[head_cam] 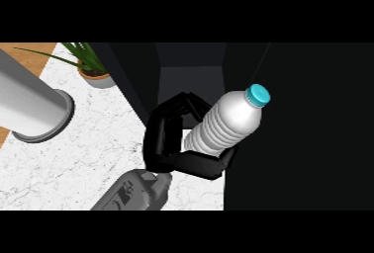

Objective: Pick up the bottled water, place it into the cabinet and close the cabinet

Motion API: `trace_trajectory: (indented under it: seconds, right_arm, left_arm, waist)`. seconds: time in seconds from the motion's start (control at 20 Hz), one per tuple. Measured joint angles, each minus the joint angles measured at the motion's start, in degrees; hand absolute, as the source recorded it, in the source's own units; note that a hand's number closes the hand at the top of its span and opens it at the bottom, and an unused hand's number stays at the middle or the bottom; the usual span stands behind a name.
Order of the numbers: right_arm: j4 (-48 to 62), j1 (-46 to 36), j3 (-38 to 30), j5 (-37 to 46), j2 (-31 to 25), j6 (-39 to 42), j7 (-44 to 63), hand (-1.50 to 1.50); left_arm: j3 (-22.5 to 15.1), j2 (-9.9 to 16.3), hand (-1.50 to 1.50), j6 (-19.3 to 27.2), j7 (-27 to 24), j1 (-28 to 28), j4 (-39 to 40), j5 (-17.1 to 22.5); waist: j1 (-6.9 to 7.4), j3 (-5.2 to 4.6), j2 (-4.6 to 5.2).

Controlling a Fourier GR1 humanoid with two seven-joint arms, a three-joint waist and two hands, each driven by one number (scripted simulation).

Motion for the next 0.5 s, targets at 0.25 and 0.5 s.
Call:
trace_trajectory:
  seconds: [0.25,0.5]
  right_arm:
    - [0.21,-0.84,-1.05,-0.56,0.31,0.21,0.91,-1.5]
    - [0.23,-1.99,-1.77,-1.09,0.65,0.22,1.44,-1.5]
  left_arm:
    - [0.6,0.1,1.5,5.85,1.39,-8.36,4.83,0.76]
    - [1.64,0.2,1.5,8.72,1.66,-14.62,11.3,1.31]
  waist:
    - [-0.3,-0.02,0.04]
    - [-0.48,-0.07,0.09]
